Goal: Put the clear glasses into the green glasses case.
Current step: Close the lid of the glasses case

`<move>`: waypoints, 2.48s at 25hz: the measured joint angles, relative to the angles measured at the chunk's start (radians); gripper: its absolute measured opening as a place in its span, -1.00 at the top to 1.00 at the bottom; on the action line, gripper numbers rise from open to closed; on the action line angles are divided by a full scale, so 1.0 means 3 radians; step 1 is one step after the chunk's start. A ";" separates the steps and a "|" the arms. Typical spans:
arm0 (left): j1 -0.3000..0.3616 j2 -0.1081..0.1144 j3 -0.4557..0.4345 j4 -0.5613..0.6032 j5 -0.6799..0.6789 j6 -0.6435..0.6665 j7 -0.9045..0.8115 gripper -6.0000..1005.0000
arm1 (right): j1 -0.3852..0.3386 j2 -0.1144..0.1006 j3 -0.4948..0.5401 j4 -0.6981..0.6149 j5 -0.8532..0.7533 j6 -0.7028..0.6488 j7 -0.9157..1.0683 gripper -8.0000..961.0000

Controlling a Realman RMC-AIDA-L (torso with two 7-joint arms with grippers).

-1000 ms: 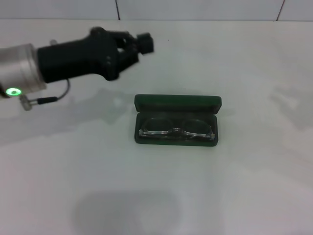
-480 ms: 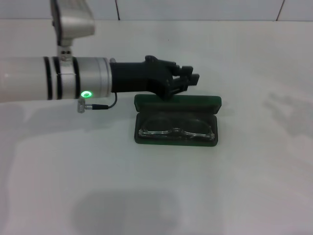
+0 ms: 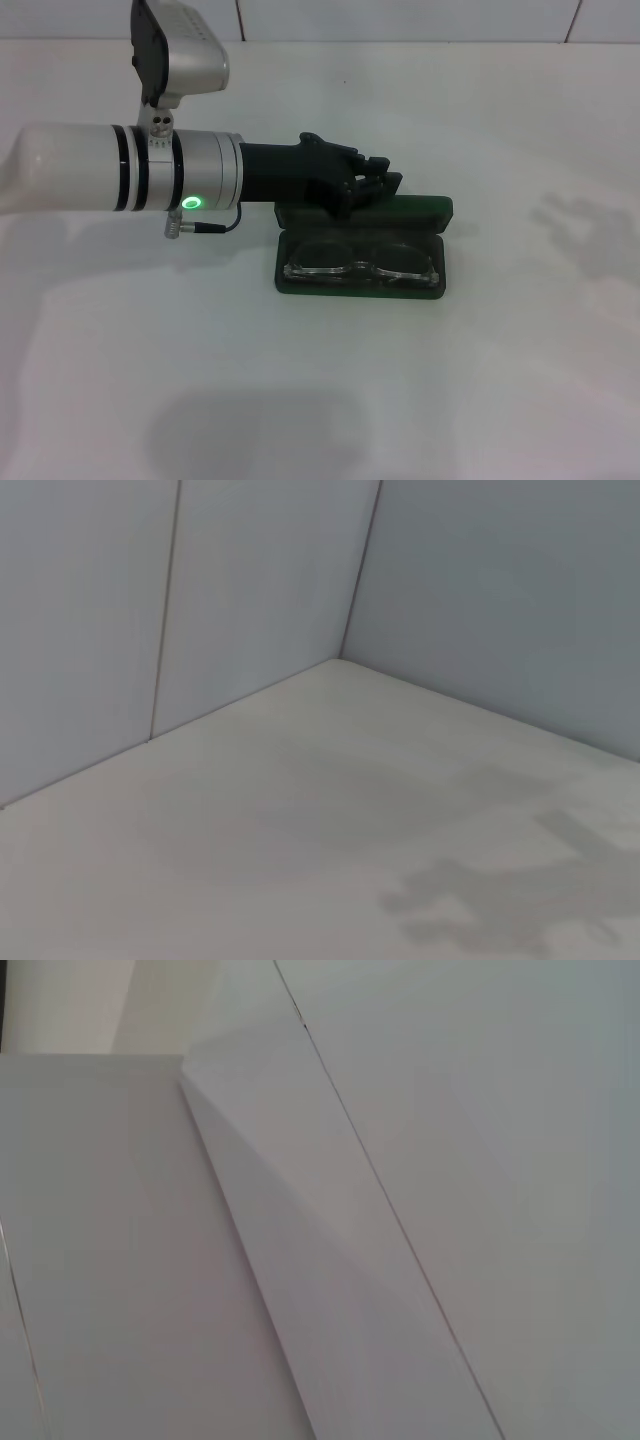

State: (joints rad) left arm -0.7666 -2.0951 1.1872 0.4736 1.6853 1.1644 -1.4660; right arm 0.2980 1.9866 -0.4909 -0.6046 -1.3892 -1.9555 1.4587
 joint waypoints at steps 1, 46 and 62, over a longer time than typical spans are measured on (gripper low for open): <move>0.0004 0.0000 0.0000 -0.0001 -0.0003 -0.0001 -0.0001 0.53 | 0.0001 0.0000 0.0000 0.0000 -0.0008 0.0000 0.0000 0.45; 0.0323 -0.0008 0.0525 0.0017 -0.0564 0.0349 0.0400 0.70 | 0.0102 0.0010 -0.0018 0.0083 -0.0099 0.0065 -0.0056 0.45; 0.0082 -0.0008 0.0607 -0.0057 -0.0530 -0.0175 0.0327 0.70 | 0.0120 0.0010 -0.0087 0.0119 -0.0104 0.0161 -0.0056 0.45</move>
State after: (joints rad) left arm -0.7419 -2.0976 1.3693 0.4564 1.5262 1.1120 -1.3679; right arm 0.3340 1.9895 -0.5169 -0.5689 -1.4205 -1.9073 1.4420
